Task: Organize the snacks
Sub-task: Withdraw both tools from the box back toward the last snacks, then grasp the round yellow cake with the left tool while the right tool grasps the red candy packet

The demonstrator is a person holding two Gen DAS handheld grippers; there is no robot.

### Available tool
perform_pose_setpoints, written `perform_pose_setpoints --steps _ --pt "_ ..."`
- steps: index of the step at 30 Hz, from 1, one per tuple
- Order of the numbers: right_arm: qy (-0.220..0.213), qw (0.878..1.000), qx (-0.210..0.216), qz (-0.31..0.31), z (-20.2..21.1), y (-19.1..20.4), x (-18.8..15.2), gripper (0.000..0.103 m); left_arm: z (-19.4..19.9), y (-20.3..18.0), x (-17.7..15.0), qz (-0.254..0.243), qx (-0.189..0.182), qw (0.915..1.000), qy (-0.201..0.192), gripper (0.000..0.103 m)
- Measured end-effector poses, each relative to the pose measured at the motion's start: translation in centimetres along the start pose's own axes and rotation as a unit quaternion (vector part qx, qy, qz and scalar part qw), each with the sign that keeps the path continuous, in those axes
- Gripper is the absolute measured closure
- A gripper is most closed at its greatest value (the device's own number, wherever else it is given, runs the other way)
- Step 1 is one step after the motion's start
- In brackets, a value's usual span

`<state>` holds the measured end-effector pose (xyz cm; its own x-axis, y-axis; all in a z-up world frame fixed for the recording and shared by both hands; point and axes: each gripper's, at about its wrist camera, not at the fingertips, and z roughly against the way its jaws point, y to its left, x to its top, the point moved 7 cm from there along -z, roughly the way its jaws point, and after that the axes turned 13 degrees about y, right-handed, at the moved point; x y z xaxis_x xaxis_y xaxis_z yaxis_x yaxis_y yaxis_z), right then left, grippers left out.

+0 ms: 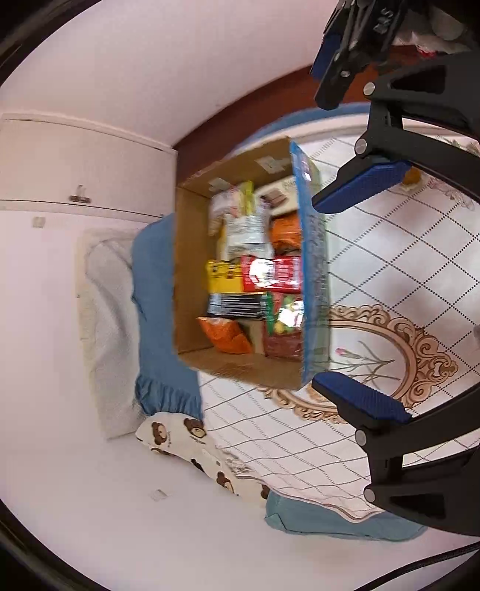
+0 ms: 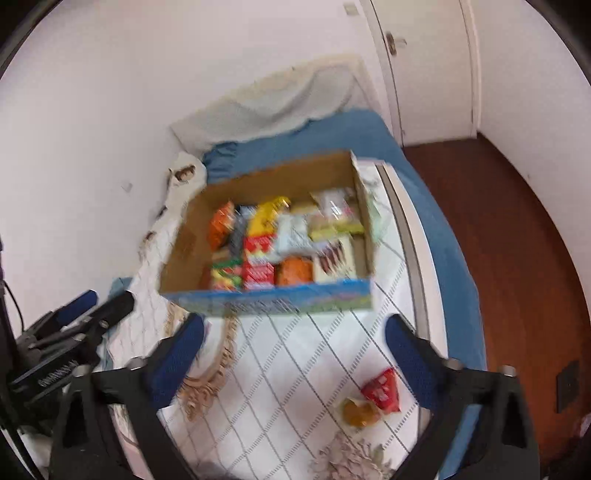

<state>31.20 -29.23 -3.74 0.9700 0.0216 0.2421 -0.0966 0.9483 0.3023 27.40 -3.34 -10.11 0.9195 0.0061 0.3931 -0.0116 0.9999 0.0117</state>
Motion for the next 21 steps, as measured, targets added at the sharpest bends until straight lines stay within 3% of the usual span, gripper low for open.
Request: perform_pose_setpoints --steps 1,6,10,14,15,16,17,21 --pt "0.008 1.000 -0.002 -0.004 -0.8 -0.8 -0.2 0.036 -1.0 -0.5 -0.4 -0.004 0.007 0.9999 0.009 0.015" --pt "0.076 0.996 -0.022 -0.032 -6.8 -5.6 -2.0 0.036 -6.1 -2.9 -2.3 -0.032 0.039 0.9970 0.059 0.015" --pt "0.149 0.987 -0.024 -0.060 -12.4 -9.2 -4.2 0.036 -9.8 -5.1 -4.1 -0.062 0.055 0.9910 0.105 0.015" --pt "0.207 0.976 0.006 -0.071 -17.2 -10.9 -6.7 0.036 -12.9 -7.4 -6.0 -0.102 0.067 0.9812 0.150 0.015" --pt "0.214 0.973 0.023 -0.080 -18.2 -11.2 -7.2 0.040 -13.8 -8.0 -6.5 -0.117 0.075 0.9771 0.161 0.015" --pt "0.212 0.973 0.025 -0.082 -18.7 -11.4 -7.2 0.052 -14.4 -8.7 -7.0 -0.129 0.074 0.9743 0.169 0.015" --pt "0.206 0.975 0.022 -0.077 -18.9 -11.6 -7.4 0.057 -15.0 -9.3 -7.4 -0.141 0.073 0.9713 0.177 0.015" --pt "0.178 0.981 0.023 -0.077 -17.3 -12.6 -7.6 0.060 -16.2 -12.3 -9.1 -0.187 0.050 0.9592 0.206 0.015"
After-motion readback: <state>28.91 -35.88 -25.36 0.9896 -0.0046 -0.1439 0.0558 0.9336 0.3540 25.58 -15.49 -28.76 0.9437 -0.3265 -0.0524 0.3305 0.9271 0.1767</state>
